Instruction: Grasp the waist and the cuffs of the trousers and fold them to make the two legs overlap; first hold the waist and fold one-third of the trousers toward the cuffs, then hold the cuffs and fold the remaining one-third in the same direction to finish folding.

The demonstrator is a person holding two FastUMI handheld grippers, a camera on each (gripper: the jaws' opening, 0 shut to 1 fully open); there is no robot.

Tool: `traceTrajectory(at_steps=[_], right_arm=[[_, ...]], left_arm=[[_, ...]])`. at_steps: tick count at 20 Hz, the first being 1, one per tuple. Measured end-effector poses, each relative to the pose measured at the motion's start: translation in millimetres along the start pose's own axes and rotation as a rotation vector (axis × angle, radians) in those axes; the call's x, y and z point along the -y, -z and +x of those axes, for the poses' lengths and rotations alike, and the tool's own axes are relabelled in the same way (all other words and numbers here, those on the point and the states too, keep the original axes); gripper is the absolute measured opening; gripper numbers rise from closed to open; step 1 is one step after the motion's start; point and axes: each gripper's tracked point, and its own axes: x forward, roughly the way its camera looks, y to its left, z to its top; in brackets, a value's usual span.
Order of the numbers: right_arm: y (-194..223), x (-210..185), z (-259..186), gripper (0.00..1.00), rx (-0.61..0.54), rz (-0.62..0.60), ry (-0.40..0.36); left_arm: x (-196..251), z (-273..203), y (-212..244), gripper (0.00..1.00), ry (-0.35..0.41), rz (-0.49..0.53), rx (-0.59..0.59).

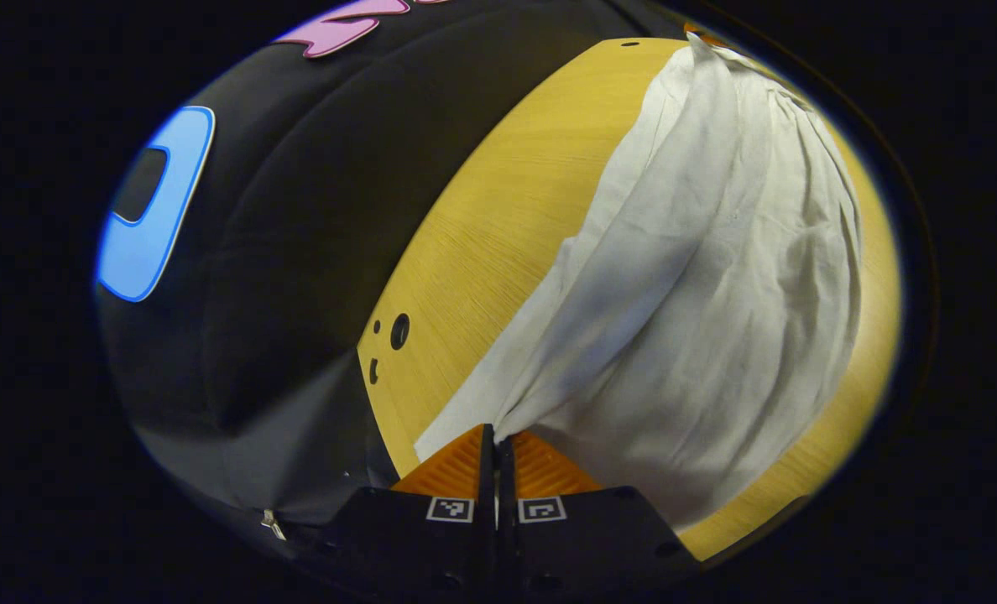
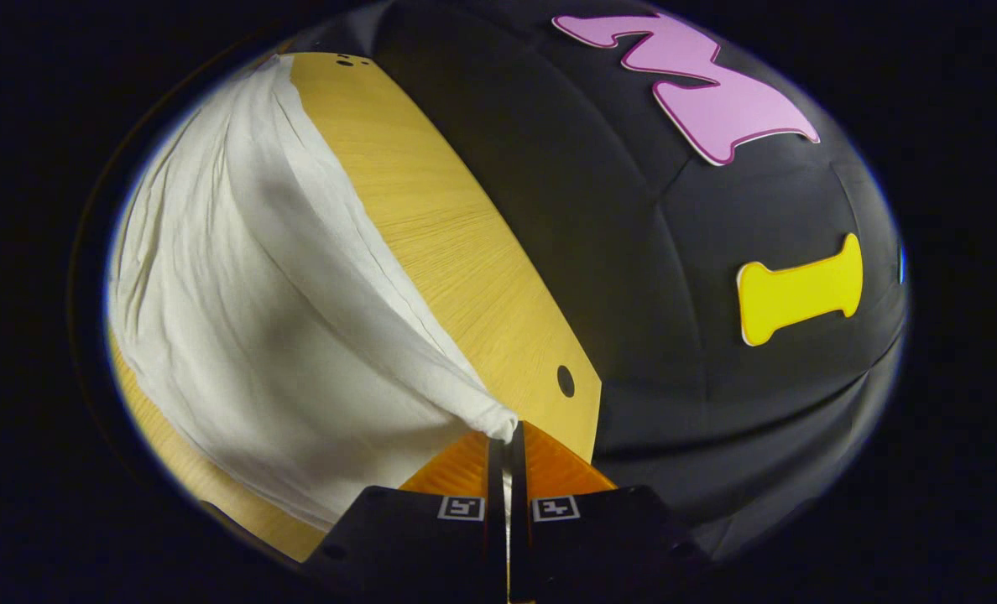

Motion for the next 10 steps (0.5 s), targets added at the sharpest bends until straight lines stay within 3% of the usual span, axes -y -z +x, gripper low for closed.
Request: traceTrajectory(at_steps=[3, 6, 7, 8, 10], right_arm=[[11, -13, 12, 0.09, -0.042, 0.037, -0.014], [21, -19, 18, 0.37, -0.085, 0.103, -0.015], [21, -15, 18, 0.42, -0.088, 0.121, 0.004], [20, -13, 17, 0.55, -0.083, 0.141, 0.011], [17, -7, 15, 0.68, -0.074, 0.171, 0.018]], left_arm=[[3, 8, 1, 0.05, -0.026, 0.03, -0.023], [10, 14, 8, 0.07, -0.017, 0.062, -0.082], [3, 20, 7, 0.22, -0.055, 0.088, -0.088], [0, 21, 3, 0.23, -0.085, 0.102, -0.082], [-10, 16, -5, 0.52, -0.134, 0.127, -0.062]])
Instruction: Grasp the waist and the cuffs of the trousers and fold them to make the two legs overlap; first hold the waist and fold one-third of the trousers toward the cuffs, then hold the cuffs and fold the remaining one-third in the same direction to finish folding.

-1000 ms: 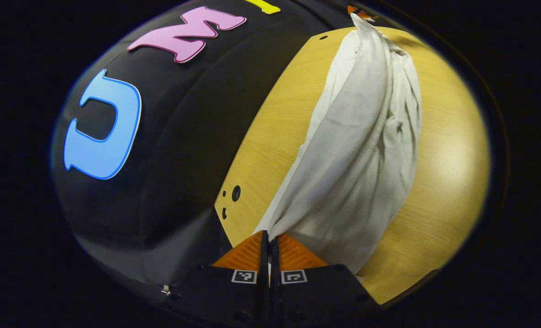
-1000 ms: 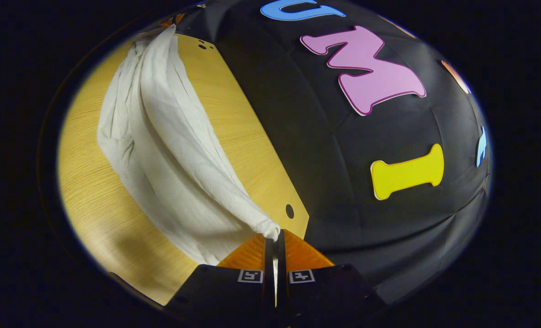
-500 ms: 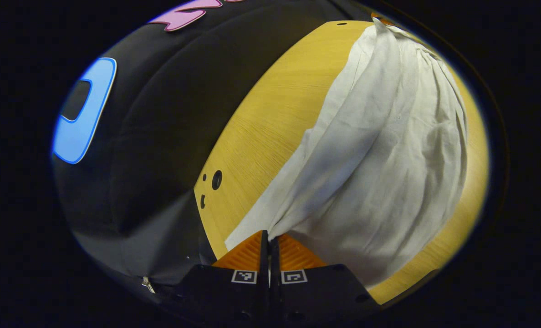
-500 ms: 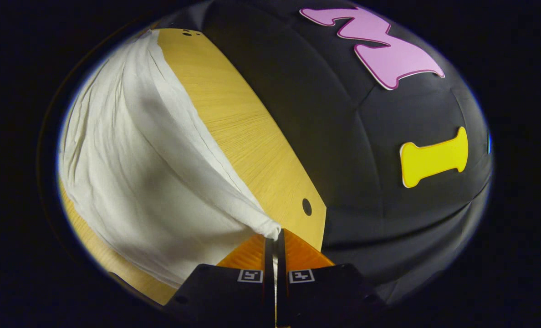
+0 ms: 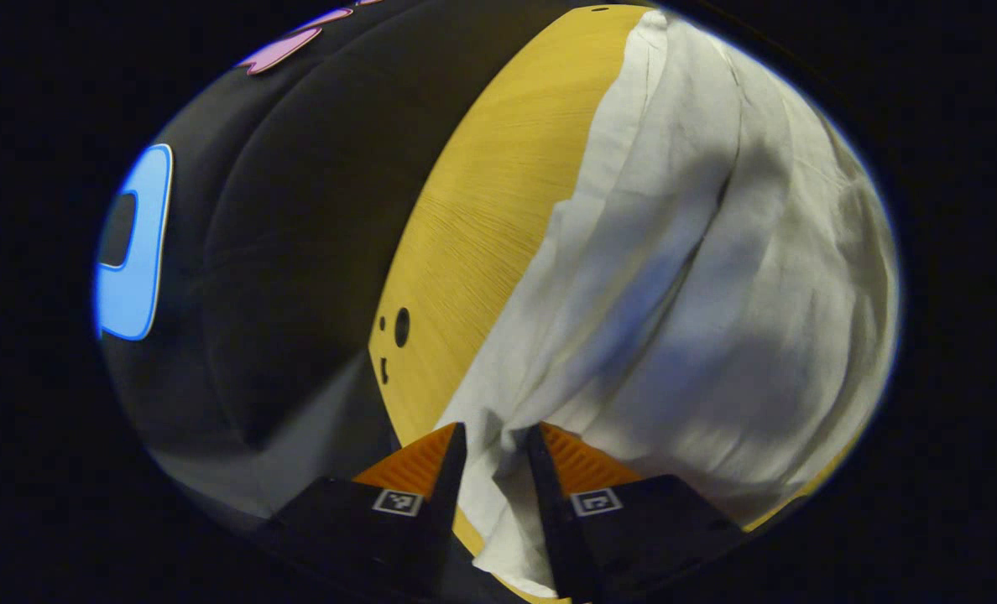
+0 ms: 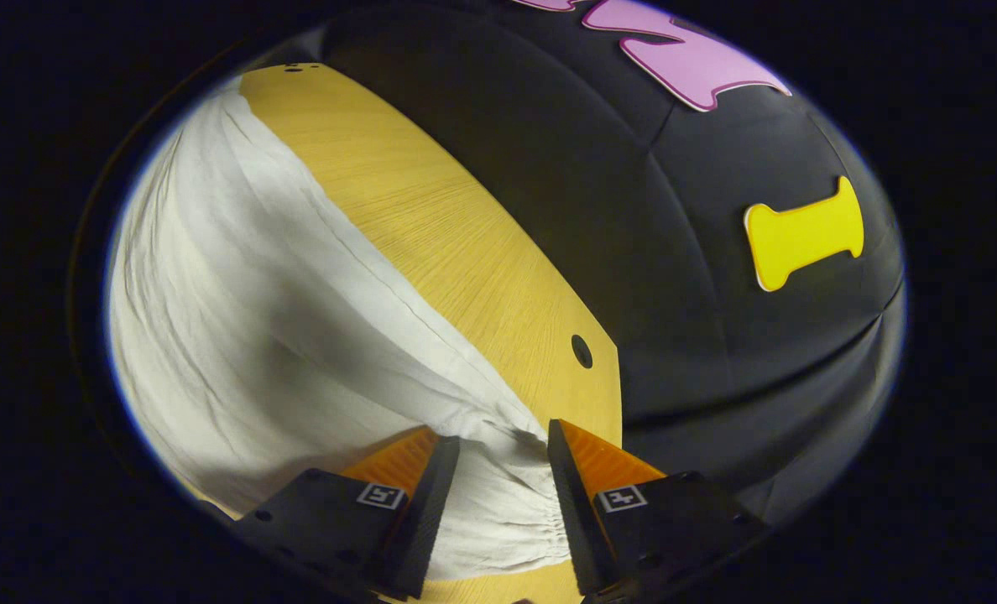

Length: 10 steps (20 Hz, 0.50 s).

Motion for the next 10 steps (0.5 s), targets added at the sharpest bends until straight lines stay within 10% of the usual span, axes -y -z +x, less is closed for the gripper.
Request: traceTrajectory(at_steps=[3, 10], right_arm=[[-11, 18, -11, 0.95, 0.045, 0.042, 0.029], [-27, 62, -71, 0.98, 0.126, 0.254, 0.083]], left_arm=[[-14, -4, -1, 0.95, -0.041, 0.005, 0.019], [-46, -42, 6, 0.97, -0.108, -0.09, 0.071]])
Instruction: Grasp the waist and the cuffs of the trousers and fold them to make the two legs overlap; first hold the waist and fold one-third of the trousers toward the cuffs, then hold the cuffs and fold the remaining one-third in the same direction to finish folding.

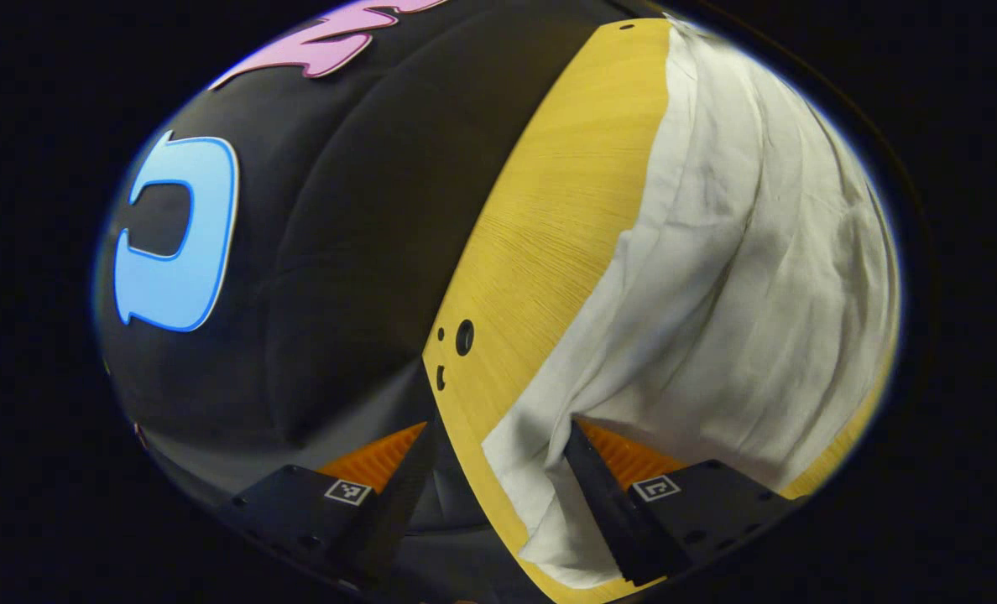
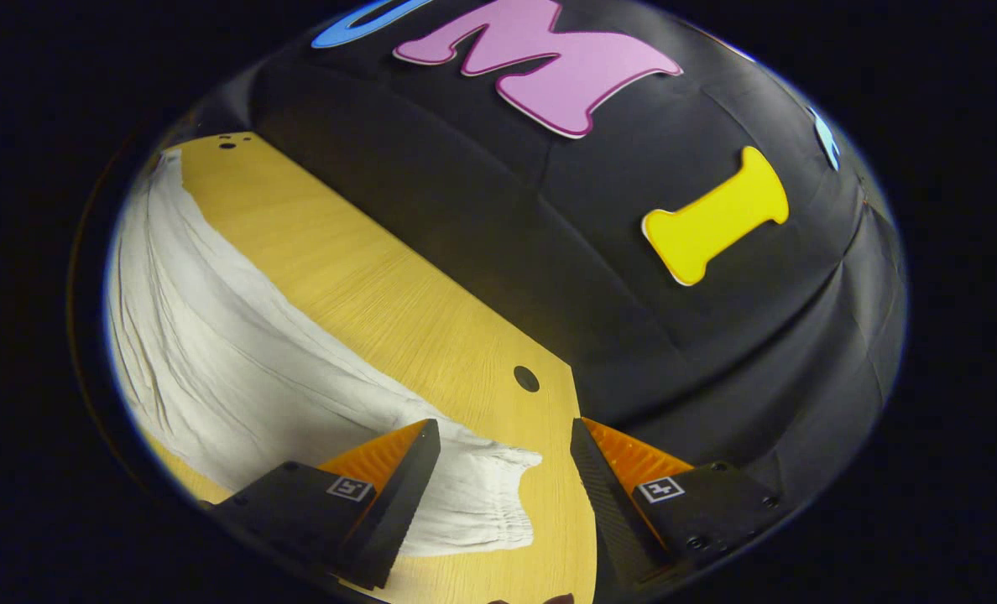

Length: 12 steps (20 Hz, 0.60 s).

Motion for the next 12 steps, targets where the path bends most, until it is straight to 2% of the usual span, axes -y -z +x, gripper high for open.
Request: traceTrajectory(at_steps=[3, 4, 6, 9, 12], right_arm=[[16, 6, -24, 0.98, -0.079, 0.191, -0.008], [25, 6, -32, 1.0, -0.114, 0.277, -0.01], [41, 5, -39, 0.98, -0.183, 0.469, -0.008], [68, 0, -43, 0.98, -0.271, 0.749, 0.011], [79, 0, -37, 0.98, -0.325, 0.902, 0.026]], left_arm=[[-12, -27, 4, 0.97, -0.021, -0.073, 0.015], [-15, -37, 7, 0.96, -0.028, -0.105, 0.018], [-18, -58, 10, 0.96, -0.038, -0.183, 0.033], [-20, -84, 11, 0.96, -0.053, -0.357, 0.057], [-17, -102, 12, 0.96, -0.024, -0.567, 0.074]])
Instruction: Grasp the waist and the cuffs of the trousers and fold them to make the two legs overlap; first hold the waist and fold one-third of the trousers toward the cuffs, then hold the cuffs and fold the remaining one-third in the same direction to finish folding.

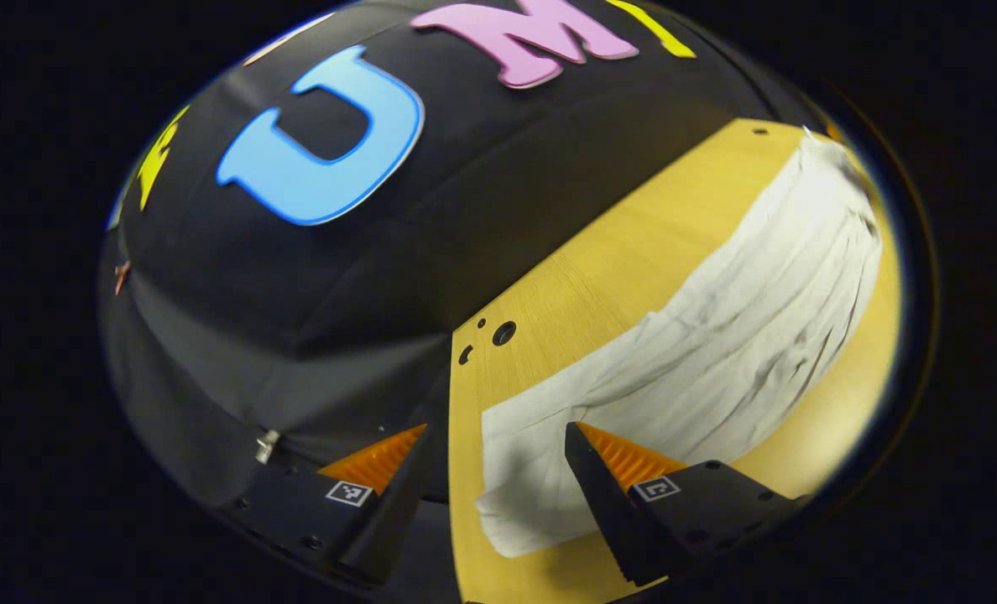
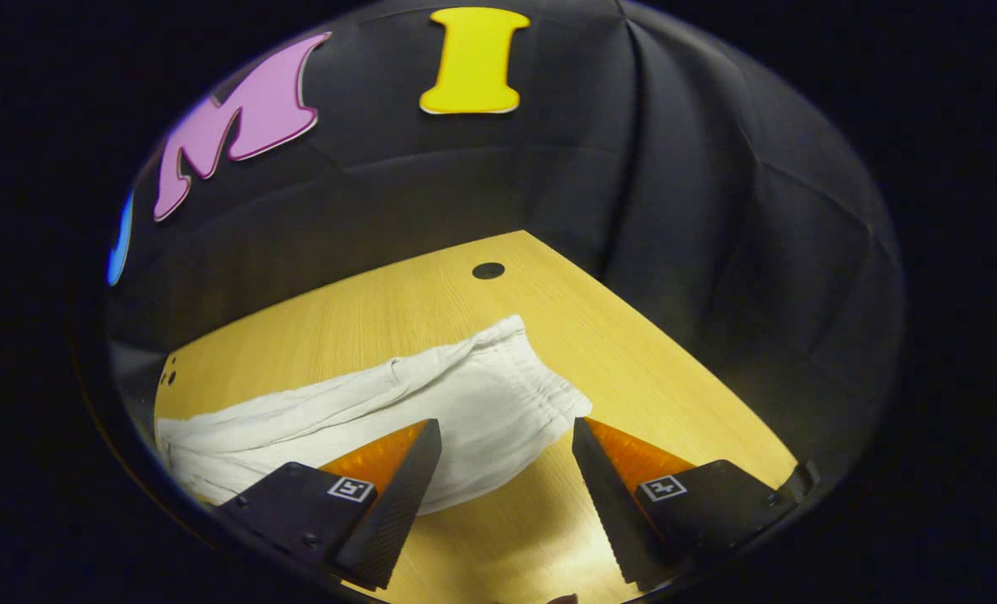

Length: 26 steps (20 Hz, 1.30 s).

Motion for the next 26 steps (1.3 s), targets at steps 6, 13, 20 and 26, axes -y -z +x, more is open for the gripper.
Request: traceTrajectory(at_steps=[6, 13, 20, 26], right_arm=[[15, 0, 12, 0.99, -0.081, 0.229, 0.031], [29, 1, 36, 0.99, -0.141, 0.278, 0.092], [32, 15, 41, 0.79, -0.15, 0.167, 0.153], [23, 12, 26, 0.08, -0.099, 0.166, 0.121]], left_arm=[[13, -8, -3, 0.97, 0.094, -0.516, 0.006], [24, -13, 19, 0.96, 0.144, -0.863, -0.055], [42, -17, 48, 0.95, 0.151, -0.937, -0.143], [66, -24, 76, 0.96, 0.157, -1.135, -0.254]])
